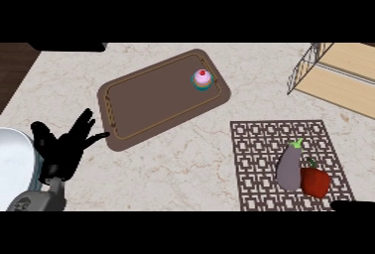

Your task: Pick the bell pepper from the placemat and place it in the tiered shelf

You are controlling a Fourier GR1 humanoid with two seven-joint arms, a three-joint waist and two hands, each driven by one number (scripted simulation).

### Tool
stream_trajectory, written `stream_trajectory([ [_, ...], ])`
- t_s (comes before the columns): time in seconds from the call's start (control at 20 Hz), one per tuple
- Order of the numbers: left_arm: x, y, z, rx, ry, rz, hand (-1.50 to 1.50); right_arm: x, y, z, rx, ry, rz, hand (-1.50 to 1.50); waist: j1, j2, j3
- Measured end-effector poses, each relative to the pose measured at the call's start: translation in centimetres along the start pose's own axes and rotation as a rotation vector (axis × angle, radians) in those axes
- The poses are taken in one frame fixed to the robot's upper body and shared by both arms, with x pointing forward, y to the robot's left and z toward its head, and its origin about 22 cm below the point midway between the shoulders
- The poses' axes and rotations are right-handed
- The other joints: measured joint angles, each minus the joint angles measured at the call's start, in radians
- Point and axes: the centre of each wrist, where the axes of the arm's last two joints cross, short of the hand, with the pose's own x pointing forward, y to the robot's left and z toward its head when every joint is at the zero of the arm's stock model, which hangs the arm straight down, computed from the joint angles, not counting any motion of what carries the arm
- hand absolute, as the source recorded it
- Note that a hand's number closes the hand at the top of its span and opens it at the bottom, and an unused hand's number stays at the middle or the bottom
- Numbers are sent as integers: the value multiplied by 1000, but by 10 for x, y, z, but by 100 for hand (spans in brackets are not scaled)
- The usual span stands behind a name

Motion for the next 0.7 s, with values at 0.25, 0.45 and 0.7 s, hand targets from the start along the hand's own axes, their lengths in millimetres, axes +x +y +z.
stream_trajectory([
  [0.25, -3, -1, 4, 13, 5, 2, 0, 3, 19, -6, 23, 29, 63, -150, -7, -3, 1],
  [0.45, -1, -1, 5, 20, 24, -5, 0, 8, 34, -8, 12, 35, 93, -150, -12, -4, 0],
  [0.7, -1, 4, 3, 28, 37, -6, 0, 9, 55, -11, -8, 44, 123, -150, -20, -5, 0],
])
